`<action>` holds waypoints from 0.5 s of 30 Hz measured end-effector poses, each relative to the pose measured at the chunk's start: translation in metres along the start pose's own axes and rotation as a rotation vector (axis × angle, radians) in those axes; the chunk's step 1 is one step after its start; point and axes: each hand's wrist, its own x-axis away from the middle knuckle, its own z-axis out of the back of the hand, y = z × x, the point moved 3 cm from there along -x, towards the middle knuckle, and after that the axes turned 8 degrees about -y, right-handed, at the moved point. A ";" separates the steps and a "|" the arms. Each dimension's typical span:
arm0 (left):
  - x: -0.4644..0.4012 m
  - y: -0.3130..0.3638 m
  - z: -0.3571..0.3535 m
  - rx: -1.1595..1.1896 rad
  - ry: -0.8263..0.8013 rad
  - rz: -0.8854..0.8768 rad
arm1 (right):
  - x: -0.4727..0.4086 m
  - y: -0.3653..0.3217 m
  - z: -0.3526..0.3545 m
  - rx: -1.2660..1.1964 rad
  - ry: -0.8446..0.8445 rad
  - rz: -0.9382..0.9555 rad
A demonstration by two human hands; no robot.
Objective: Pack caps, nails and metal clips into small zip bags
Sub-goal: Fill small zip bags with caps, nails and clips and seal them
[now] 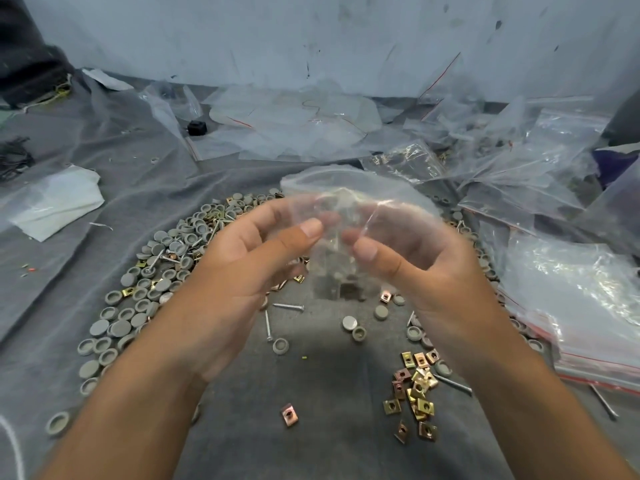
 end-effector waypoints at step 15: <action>0.005 0.005 0.000 -0.507 0.196 -0.160 | 0.000 0.005 0.005 0.103 0.198 0.034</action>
